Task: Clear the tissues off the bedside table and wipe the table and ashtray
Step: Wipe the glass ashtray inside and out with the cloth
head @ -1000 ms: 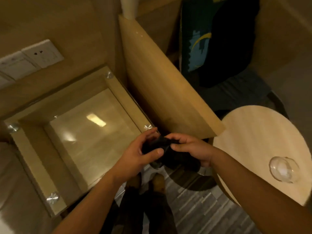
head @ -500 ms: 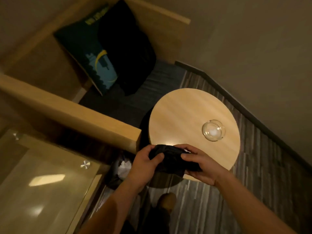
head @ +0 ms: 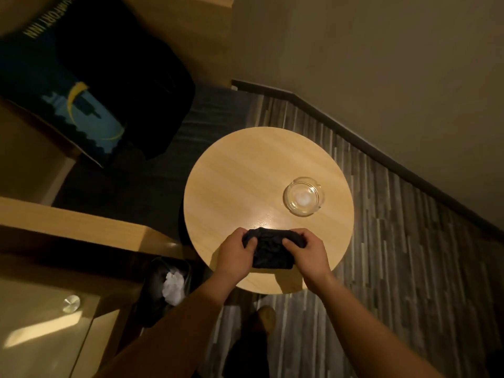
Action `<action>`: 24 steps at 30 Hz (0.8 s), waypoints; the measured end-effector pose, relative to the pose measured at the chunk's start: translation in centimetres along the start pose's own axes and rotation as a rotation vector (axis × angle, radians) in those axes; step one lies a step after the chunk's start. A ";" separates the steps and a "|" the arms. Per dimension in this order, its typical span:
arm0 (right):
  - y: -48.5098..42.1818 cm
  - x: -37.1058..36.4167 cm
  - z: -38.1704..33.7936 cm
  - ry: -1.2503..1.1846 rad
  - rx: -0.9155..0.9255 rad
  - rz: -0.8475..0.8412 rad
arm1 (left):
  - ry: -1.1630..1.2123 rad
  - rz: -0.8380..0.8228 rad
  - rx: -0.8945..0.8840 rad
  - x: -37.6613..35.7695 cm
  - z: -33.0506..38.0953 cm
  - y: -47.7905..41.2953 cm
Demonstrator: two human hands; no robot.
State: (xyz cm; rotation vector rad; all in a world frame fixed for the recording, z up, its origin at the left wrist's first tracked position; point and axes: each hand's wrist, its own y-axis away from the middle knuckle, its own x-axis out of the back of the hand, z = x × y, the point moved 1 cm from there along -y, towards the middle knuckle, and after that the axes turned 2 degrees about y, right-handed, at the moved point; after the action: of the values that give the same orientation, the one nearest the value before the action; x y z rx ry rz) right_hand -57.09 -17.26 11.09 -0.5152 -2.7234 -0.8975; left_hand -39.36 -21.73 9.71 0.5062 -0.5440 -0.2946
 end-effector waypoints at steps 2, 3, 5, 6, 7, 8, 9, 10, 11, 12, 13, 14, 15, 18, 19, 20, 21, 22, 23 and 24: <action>-1.3 0.0 1.0 0.148 0.065 0.023 | -0.178 0.038 -0.044 -0.6 -0.5 -0.8; -1.8 -0.1 1.3 0.238 0.102 0.042 | -0.246 0.047 -0.060 -0.9 -0.7 -1.0; -2.6 0.0 1.9 0.366 0.169 0.079 | -0.340 0.057 -0.082 -1.3 -0.9 -1.3; -2.9 0.0 2.2 0.398 0.188 0.087 | -0.374 0.066 -0.091 -1.4 -0.9 -1.4; -3.1 0.1 2.4 0.418 0.198 0.091 | -0.400 0.079 -0.099 -1.6 -1.0 -1.5; -3.3 0.2 2.7 0.429 0.201 0.095 | -0.415 0.095 -0.106 -1.6 -1.2 -1.6; -3.4 0.4 2.9 0.439 0.200 0.098 | -0.419 0.109 -0.110 -1.6 -1.3 -1.7; -3.6 0.6 3.1 0.446 0.197 0.100 | -0.419 0.120 -0.110 -1.6 -1.4 -1.8; -3.8 0.9 3.3 0.449 0.187 0.098 | -0.416 0.128 -0.111 -1.5 -1.6 -2.0; -4.1 1.2 3.4 0.441 0.177 0.093 | -0.409 0.132 -0.112 -1.4 -1.9 -2.2; -4.3 1.5 3.4 0.423 0.166 0.083 | -0.401 0.135 -0.111 -1.3 -2.0 -2.5; -4.4 1.8 3.4 0.401 0.162 0.077 | -0.396 0.139 -0.104 -1.1 -2.1 -2.7; -4.5 2.2 3.2 0.377 0.162 0.077 | -0.401 0.145 -0.092 -0.8 -2.0 -2.9; -5.2 3.6 2.6 0.276 0.140 0.122 | -0.412 0.191 -0.092 0.0 -1.0 -3.5; -5.5 4.0 2.3 0.241 0.126 0.154 | -0.379 0.198 -0.102 0.2 -0.3 -3.8; -6.0 4.5 1.9 0.208 0.112 0.193 | -0.324 0.194 -0.109 0.2 0.6 -4.2; -6.5 4.9 1.5 0.174 0.095 0.233 | -0.262 0.180 -0.108 0.2 1.7 -4.7; -7.2 5.3 1.0 0.146 0.080 0.266 | -0.206 0.159 -0.102 -0.1 2.8 -5.3; -7.9 5.7 0.5 0.131 0.068 0.287 | -0.160 0.134 -0.093 -0.5 3.9 -6.0; -8.6 6.0 -0.1 0.144 0.055 0.297 | -0.123 0.108 -0.081 -1.0 4.9 -6.8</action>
State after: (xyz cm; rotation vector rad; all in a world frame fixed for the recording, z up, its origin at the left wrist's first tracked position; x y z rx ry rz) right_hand -65.93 -22.27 8.51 -0.7861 -2.4498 -0.7488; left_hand -43.82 -28.87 9.33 0.3799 -0.6737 -0.2444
